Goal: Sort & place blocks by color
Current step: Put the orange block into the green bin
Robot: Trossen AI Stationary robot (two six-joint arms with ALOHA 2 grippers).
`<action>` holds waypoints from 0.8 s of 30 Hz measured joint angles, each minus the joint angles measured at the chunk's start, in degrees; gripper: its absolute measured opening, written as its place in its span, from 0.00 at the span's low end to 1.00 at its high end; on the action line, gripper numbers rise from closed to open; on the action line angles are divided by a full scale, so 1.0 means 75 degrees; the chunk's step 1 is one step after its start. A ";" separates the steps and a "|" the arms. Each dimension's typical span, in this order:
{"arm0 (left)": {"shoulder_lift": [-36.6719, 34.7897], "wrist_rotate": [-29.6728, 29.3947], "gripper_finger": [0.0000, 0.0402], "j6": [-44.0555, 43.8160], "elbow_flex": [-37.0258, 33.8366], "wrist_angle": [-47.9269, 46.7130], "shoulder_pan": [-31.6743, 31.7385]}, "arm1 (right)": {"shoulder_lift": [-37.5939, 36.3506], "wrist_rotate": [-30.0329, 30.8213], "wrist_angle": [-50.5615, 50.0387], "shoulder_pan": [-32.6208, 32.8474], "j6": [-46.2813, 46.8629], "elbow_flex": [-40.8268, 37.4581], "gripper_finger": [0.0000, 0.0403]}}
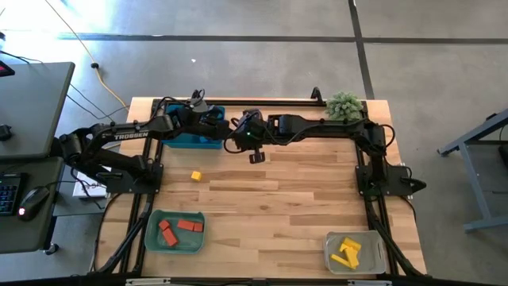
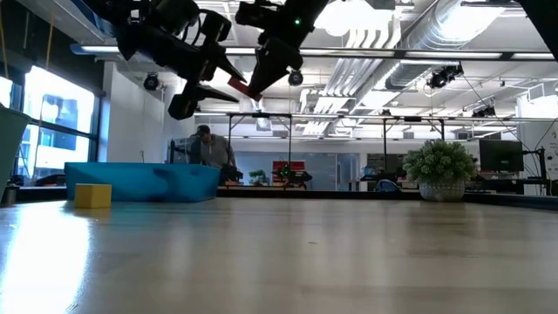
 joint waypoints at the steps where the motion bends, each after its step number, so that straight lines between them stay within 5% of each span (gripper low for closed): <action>1: 0.0000 -0.0011 0.38 0.0000 0.0000 -0.0005 0.0000 | 0.0003 -0.0002 0.0000 -0.0004 0.0004 0.0000 0.23; 8: 0.0000 0.0011 0.36 -0.0058 0.0000 -0.0032 -0.0020 | 0.0003 -0.0008 0.0055 -0.0055 0.0031 -0.0003 0.23; 19: 0.0003 -0.0048 0.08 0.0381 0.0012 -0.0036 -0.0134 | 0.0017 0.0068 0.0079 -0.0052 0.0006 -0.0009 0.23; 24: 0.0003 -0.0073 0.08 0.0870 0.0012 0.0013 -0.0140 | 0.0017 0.0318 0.0111 -0.0044 0.0071 -0.0009 0.35</action>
